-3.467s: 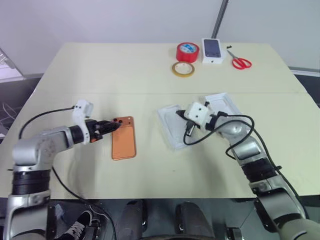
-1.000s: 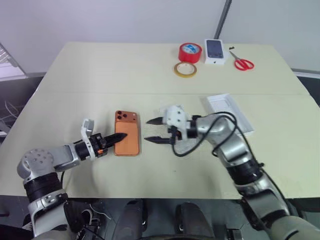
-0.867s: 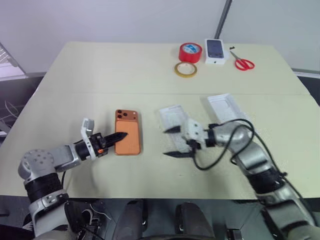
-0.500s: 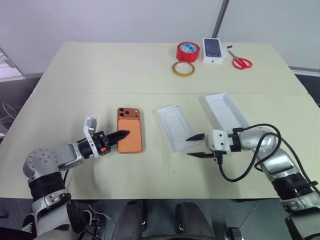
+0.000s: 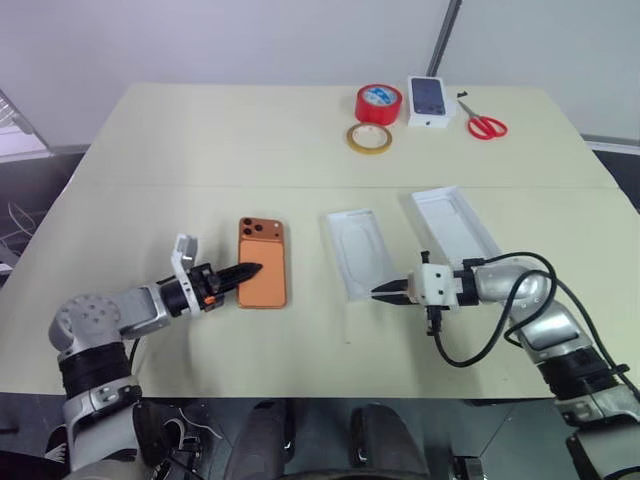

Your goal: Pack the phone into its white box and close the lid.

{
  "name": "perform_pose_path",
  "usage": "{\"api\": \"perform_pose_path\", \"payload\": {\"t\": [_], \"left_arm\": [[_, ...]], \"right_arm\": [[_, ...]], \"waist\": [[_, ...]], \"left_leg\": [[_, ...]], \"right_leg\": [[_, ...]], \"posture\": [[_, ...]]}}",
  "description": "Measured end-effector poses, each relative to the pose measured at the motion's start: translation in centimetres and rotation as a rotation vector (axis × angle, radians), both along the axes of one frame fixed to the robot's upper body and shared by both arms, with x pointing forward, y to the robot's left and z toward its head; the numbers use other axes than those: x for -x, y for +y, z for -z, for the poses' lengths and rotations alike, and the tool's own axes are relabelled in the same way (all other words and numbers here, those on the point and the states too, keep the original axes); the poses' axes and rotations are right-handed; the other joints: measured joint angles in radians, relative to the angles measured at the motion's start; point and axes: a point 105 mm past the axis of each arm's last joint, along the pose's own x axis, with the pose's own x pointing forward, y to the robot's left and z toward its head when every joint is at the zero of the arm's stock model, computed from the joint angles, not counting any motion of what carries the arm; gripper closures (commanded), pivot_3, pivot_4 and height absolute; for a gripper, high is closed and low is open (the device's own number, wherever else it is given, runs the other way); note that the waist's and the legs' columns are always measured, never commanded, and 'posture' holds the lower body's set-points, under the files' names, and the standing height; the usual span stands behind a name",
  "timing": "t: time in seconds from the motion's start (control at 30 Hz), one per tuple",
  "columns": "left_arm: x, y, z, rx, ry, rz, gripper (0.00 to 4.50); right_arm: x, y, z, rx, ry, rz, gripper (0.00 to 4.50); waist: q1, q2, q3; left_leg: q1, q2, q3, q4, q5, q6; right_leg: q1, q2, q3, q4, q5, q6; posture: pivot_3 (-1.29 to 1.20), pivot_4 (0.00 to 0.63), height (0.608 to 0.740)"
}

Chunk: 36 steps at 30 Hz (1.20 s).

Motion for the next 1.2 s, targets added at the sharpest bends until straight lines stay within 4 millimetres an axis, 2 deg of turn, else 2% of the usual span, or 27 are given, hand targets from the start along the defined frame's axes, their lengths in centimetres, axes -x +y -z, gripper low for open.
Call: {"api": "perform_pose_path", "payload": {"t": [0.33, 0.37, 0.53, 0.77, 0.97, 1.07, 1.2], "left_arm": [[0.2, -1.5, -0.1, 0.007, 0.002, 0.03, 4.5], [0.2, -1.6, -0.1, 0.005, 0.001, 0.033, 4.5], [-0.3, -2.5, -1.2, 0.008, -0.032, 0.033, 4.5], [-2.7, -5.4, -4.9, 0.06, -0.134, 0.017, 4.5], [-3.7, -7.9, -4.8, 0.077, -0.121, 0.016, 4.5], [-4.0, -8.9, -4.0, 0.063, -0.096, 0.023, 4.5], [-4.4, -9.2, -3.5, 0.054, -0.092, 0.015, 4.5]], "right_arm": [[-0.3, 0.1, 0.6, 0.027, -0.005, 0.0, 4.16], [-0.3, 0.2, 0.7, 0.03, -0.005, -0.003, 4.34], [-0.5, 0.3, 0.7, 0.026, 0.009, 0.007, 4.34], [-0.9, 2.6, 0.0, -0.039, 0.02, 0.012, 4.34], [-1.1, 4.4, 0.2, -0.052, 0.025, 0.022, 4.34], [-1.1, 4.9, -0.1, -0.067, 0.05, 0.028, 3.49], [-0.7, 5.2, -0.7, -0.085, 0.059, 0.006, 1.44]], "waist": [[0.001, 0.0, 0.0], [0.001, 0.0, 0.0], [0.002, 0.0, 0.0], [0.001, -0.001, 0.0], [0.002, -0.001, 0.0], [0.002, -0.001, 0.0], [0.002, -0.001, 0.0]], "left_leg": [[0.0, 0.0, 0.0, 0.001, 0.001, -0.002], [0.0, 0.0, 0.0, 0.001, 0.001, -0.002], [0.0, 0.0, 0.0, 0.002, 0.002, -0.004], [0.0, 0.0, 0.0, 0.003, 0.003, -0.004], [0.0, 0.0, 0.0, 0.003, 0.003, -0.005], [0.0, 0.0, 0.0, 0.004, 0.003, -0.005], [0.0, 0.0, 0.0, 0.004, 0.003, -0.005]], "right_leg": [[0.001, 0.0, 0.0, 0.0, 0.0, 0.0], [0.001, 0.0, 0.0, 0.0, 0.0, 0.0], [0.001, 0.0, -0.001, 0.001, 0.0, 0.0], [0.001, 0.001, -0.001, 0.001, 0.0, 0.0], [0.001, 0.002, -0.002, 0.001, 0.0, 0.001], [0.002, 0.002, -0.002, 0.002, 0.0, 0.001], [0.002, 0.002, -0.002, 0.002, 0.0, 0.001]], "posture": [[0.0, 0.15, 0.728], [0.0, 0.15, 0.728], [0.0, 0.15, 0.728], [0.0, 0.15, 0.728], [0.0, 0.15, 0.728], [0.0, 0.15, 0.728], [0.0, 0.15, 0.728]]}}
